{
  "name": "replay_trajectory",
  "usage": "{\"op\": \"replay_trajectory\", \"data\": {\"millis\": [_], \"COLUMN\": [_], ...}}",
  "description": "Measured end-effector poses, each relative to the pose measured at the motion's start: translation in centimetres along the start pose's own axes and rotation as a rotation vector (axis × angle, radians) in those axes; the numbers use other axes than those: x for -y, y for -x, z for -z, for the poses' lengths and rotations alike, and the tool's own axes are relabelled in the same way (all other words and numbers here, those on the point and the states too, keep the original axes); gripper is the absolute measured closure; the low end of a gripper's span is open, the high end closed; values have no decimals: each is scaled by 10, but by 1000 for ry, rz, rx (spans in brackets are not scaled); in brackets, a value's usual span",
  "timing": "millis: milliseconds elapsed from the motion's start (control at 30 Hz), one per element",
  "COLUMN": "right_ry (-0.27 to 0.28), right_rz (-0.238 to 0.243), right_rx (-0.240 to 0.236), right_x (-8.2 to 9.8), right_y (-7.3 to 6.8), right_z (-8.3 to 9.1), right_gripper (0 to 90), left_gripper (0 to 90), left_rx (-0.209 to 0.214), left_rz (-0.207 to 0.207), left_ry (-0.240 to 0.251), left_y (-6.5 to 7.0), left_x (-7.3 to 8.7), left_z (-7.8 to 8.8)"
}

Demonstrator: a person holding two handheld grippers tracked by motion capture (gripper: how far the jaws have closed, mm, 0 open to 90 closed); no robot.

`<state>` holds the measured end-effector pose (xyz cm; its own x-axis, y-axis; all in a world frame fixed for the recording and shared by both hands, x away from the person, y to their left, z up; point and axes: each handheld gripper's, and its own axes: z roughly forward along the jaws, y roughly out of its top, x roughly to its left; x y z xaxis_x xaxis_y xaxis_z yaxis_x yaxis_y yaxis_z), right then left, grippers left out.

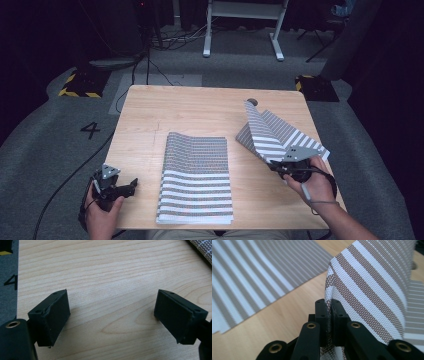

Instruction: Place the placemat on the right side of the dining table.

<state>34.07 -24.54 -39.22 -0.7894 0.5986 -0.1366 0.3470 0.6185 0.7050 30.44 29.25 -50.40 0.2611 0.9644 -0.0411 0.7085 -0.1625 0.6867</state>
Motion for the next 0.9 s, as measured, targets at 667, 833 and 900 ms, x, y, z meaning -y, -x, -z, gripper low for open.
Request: {"op": "replay_trajectory", "data": {"millis": [667,833,900], "right_ry": [-1,56,41], "right_rz": [-108,-229,-249], "right_rx": [-328,-181,-84], "right_x": [18,23,28], "right_y": [-57,-34,-18], "right_z": [-6,9,11], "right_gripper": [482,433,420], "left_gripper": [134,134,134], "left_rx": [3,1,1], "left_rz": [-3,-1,-1], "left_ry": [-3,-4,-5], "left_y": [-1,-1,-1], "left_x": [-2,-2,-2], "left_z": [-1,-1,-1]}}
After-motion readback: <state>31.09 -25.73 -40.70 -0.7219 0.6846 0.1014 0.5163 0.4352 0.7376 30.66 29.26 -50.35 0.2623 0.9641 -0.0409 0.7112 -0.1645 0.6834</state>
